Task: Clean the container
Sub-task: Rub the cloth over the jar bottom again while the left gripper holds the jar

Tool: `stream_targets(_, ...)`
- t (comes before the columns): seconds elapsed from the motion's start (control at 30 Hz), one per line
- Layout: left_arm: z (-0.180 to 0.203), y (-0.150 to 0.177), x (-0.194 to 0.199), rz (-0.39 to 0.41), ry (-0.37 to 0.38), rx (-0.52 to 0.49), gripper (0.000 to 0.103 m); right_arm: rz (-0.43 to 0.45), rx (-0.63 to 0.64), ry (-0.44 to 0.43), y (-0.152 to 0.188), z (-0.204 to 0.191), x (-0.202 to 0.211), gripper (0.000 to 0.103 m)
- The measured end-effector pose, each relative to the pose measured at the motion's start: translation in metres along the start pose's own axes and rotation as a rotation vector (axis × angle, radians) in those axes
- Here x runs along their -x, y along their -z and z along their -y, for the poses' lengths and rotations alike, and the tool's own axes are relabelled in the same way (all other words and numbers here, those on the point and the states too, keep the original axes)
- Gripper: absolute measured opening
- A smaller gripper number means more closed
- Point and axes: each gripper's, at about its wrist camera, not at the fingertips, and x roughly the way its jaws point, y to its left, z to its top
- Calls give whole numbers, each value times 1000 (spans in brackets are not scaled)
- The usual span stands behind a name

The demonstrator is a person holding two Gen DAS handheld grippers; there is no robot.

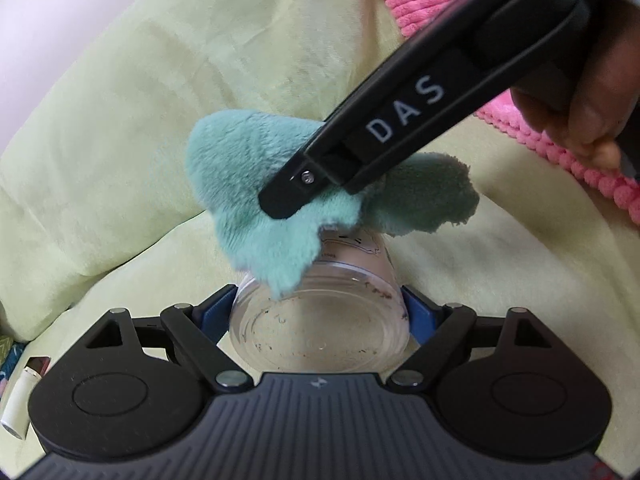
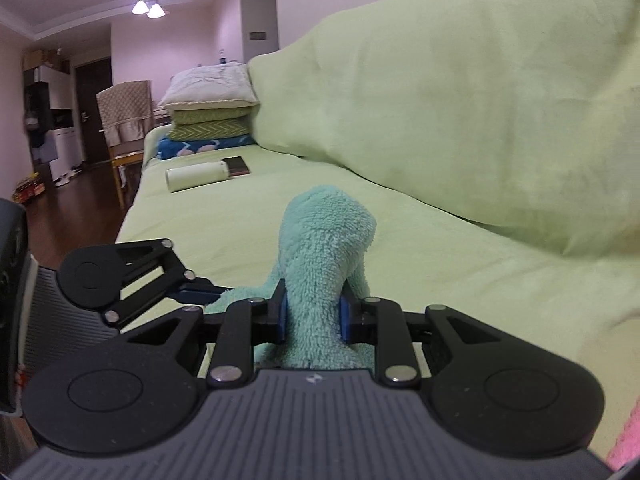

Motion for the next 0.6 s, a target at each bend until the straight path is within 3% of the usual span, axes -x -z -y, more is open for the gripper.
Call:
stream_targets(0.27, -13, 2, -12, -38, 43, 87, 86, 9, -45, 12, 3, 7, -1, 21)
stream_targets(0.43, -14, 6, -20, -69, 41, 68, 85, 7, -130, 47, 4, 20, 0, 21)
stream_targets(0.6, -21, 2, -6, -5, 51, 64, 85, 11, -272, 32, 6, 36, 1, 21)
